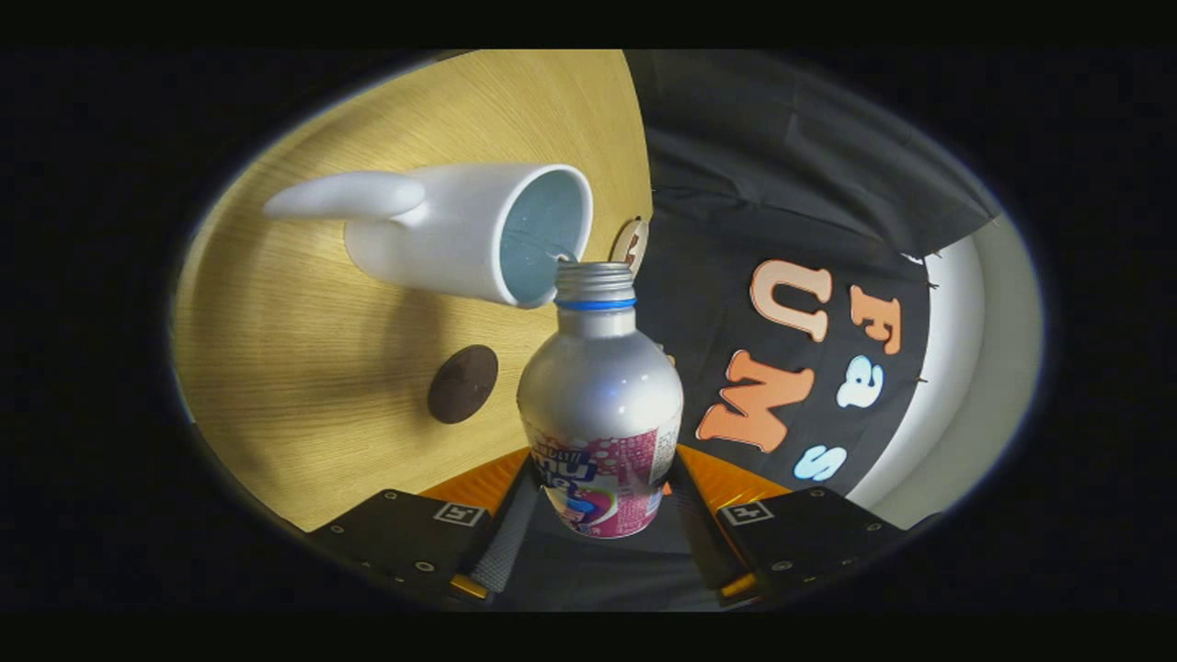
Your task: Take the bottle from table, then pour the juice into the cup, finally place the bottle on the coaster
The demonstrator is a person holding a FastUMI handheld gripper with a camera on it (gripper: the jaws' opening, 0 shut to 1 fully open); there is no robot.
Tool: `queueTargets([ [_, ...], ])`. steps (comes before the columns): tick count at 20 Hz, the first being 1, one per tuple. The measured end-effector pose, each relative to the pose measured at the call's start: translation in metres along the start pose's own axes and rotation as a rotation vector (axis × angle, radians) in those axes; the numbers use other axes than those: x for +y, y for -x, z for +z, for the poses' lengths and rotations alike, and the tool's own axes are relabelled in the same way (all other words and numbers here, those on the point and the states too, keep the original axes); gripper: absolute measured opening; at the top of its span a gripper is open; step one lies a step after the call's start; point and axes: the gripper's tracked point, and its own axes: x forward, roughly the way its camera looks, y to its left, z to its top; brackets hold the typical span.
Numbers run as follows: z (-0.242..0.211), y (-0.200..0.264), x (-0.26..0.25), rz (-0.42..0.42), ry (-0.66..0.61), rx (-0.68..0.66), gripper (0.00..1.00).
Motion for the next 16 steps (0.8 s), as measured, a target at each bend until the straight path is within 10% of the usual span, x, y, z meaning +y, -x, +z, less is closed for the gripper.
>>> queueTargets([
  [16, -0.0009, 0.0000, -0.0010, 0.014, 0.043, 0.004, 0.78],
])
